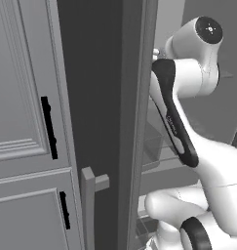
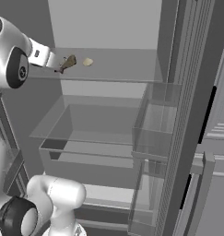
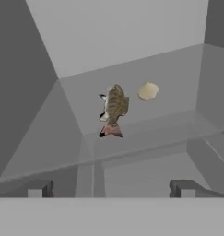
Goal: Place one garlic and one fish in each tupperware on the nearby counter, to pack two identical lunches.
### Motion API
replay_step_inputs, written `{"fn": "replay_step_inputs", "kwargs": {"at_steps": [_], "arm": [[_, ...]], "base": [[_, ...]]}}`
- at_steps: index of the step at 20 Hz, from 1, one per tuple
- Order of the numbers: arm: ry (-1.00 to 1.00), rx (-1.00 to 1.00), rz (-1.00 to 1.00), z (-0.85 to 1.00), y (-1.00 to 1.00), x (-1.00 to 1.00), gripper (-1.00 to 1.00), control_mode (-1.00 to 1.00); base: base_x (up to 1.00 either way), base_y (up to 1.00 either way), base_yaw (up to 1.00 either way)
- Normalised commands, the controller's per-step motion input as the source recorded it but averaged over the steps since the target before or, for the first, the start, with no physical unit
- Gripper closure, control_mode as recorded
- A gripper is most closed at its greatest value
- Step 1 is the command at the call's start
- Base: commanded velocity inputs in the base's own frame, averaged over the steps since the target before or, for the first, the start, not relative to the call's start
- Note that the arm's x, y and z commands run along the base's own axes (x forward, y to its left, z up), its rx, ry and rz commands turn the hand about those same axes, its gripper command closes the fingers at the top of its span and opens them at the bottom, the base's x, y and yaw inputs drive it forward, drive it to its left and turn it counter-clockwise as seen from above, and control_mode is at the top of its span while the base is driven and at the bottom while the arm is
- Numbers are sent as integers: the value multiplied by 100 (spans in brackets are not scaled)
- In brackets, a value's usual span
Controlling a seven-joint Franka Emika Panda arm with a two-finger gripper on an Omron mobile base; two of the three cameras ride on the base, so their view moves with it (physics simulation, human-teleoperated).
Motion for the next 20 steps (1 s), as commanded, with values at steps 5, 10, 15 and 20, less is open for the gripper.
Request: {"fn": "replay_step_inputs", "kwargs": {"at_steps": [5,10,15,20], "arm": [[6,1,4,-3,-34,70,-100,-100],[9,-3,0,-28,13,94,-100,-100],[5,-5,0,-10,20,67,-100,-100],[1,-5,0,-32,1,42,-100,-100]], "base": [[0,0,0],[0,0,0],[0,0,0],[0,0,0]]}}
